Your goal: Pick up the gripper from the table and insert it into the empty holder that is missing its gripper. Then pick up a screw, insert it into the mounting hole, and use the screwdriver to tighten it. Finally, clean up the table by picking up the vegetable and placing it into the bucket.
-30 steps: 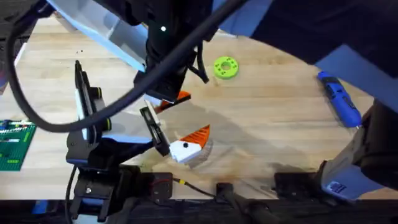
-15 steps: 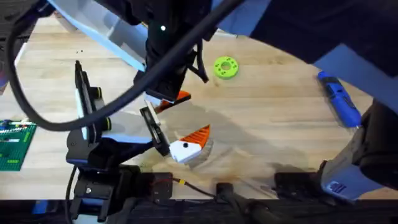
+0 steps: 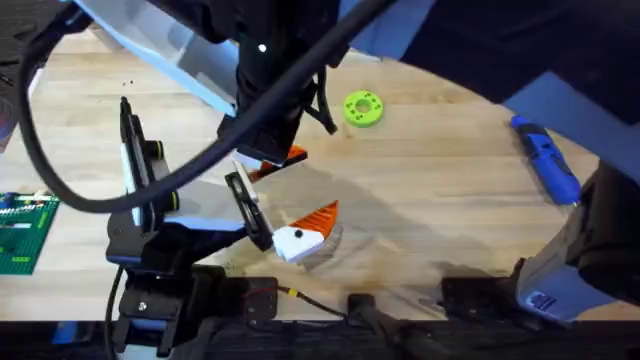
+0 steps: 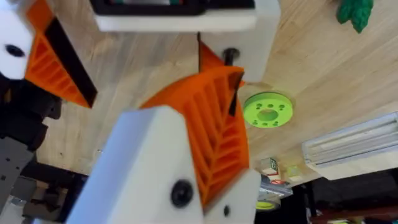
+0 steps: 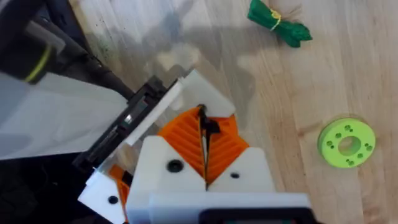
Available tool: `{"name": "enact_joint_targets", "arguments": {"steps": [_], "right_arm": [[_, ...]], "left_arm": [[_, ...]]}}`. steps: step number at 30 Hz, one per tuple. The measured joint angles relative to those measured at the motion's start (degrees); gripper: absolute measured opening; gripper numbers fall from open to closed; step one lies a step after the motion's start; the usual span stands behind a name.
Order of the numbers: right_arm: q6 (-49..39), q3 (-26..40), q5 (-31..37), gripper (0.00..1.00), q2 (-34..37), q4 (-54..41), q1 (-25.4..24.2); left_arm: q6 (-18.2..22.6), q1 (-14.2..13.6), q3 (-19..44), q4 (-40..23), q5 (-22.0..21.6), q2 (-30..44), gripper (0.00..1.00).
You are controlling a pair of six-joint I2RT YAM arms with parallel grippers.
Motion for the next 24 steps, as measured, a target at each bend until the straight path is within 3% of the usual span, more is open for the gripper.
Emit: {"name": "enact_joint_targets", "arguments": {"steps": [24], "right_arm": [[0.2, 0.0, -0.7, 0.032, 0.5, 0.3, -0.1]], "left_arm": [[-0.5, 0.0, 0.0, 0.0, -0.1, 0.0, 0.992]]}}
